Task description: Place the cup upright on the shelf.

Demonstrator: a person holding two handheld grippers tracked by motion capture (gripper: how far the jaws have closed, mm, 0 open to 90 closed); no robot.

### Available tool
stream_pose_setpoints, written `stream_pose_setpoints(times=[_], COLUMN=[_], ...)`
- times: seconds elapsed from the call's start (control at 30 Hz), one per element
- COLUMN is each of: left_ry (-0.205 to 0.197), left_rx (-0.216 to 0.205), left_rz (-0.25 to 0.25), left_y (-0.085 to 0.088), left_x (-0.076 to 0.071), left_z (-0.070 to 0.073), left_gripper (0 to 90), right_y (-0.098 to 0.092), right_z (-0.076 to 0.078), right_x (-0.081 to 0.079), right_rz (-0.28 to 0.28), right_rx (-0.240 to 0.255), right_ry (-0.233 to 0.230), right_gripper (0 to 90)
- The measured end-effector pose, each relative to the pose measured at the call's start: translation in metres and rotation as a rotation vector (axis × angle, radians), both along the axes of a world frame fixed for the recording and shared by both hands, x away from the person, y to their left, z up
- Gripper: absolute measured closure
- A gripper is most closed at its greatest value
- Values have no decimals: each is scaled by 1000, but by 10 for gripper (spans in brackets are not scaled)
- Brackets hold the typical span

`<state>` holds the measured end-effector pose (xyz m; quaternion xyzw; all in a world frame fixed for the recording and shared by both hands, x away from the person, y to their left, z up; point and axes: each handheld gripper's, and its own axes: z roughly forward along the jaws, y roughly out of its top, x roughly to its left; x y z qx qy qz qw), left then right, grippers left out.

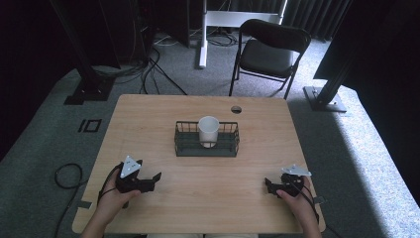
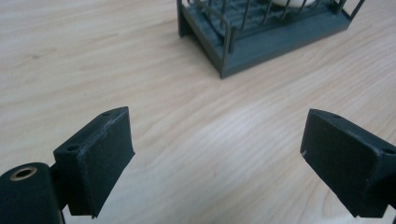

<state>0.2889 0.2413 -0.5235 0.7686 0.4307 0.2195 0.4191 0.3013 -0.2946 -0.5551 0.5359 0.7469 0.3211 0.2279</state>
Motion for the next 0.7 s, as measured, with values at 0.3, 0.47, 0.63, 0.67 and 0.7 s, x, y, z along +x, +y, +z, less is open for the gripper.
stream_pose_setpoints(times=[0.3,0.47,0.63,0.67,0.7], left_ry=[47,58,126,142,154], left_rx=[25,54,108,107,114], left_rz=[-17,4,24,26,29], left_y=[16,25,36,37,39], left_x=[-14,-18,-21,-21,-21], left_z=[-8,-9,-13,-15,-17], left_gripper=[98,98,98,98,98], right_y=[0,0,0,0,0], right_z=[0,0,0,0,0], right_x=[0,0,0,0,0], right_rz=[0,0,0,0,0], right_rx=[0,0,0,0,0], right_ry=[0,0,0,0,-1], right_gripper=[99,99,99,99,99])
